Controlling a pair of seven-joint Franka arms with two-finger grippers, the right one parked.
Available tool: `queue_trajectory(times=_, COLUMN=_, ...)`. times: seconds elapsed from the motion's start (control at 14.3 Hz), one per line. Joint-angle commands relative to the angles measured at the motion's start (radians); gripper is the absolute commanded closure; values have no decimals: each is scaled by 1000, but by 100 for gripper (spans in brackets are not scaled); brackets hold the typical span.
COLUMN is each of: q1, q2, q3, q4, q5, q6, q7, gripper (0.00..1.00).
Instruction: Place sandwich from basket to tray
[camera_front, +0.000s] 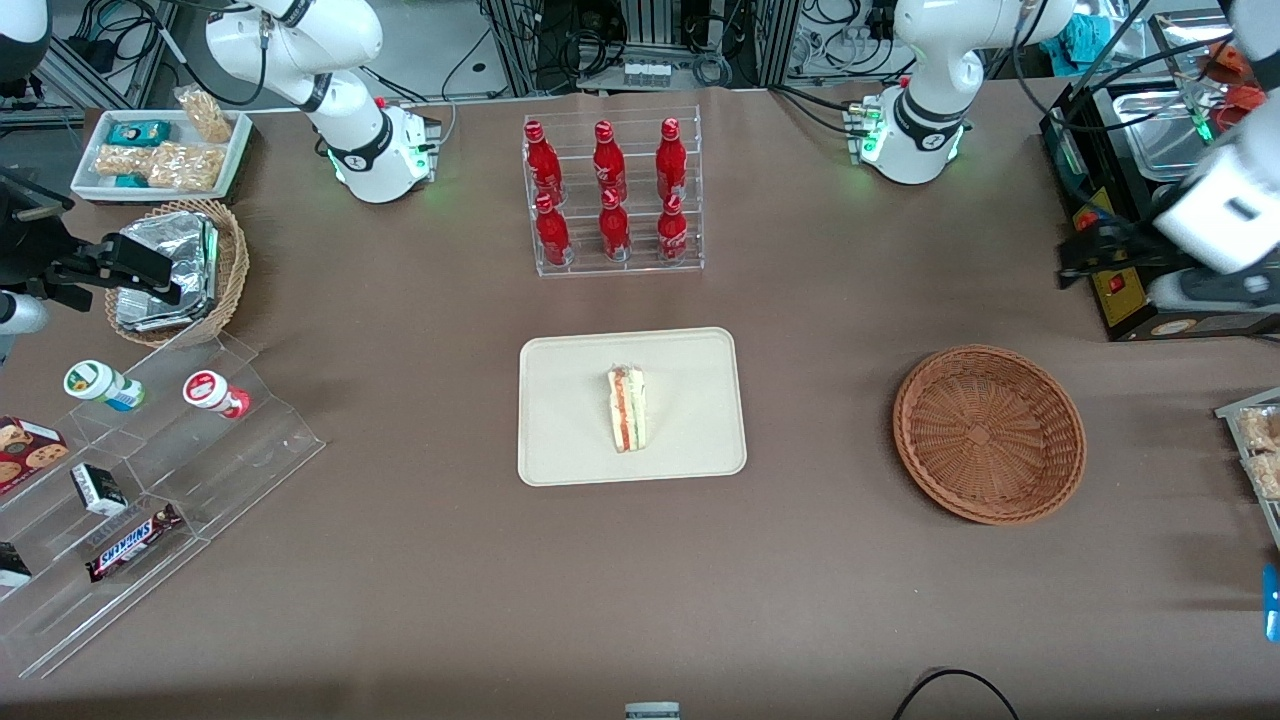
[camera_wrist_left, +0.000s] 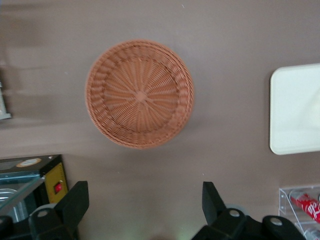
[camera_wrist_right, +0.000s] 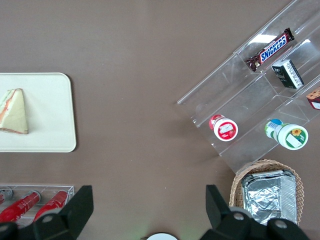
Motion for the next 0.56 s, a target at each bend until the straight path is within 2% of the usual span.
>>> queue_trajectory(times=0.0, q1=13, q2=6, q3=-14, q4=24, q5=41, q6=-11, q7=6, gripper=0)
queue_trajectory(times=0.14, q1=11, q2=7, q3=-14, q4=24, q5=65, q6=-15, q7=3, gripper=0)
queue_trajectory(times=0.35, q1=10, q2=51, q3=-16, q4=80, q5=37, q6=-14, q7=-5, gripper=0)
queue_trajectory(times=0.49, q1=10, q2=87, q3=-14, q4=139, q5=-59, q6=-20, q7=-6, gripper=0)
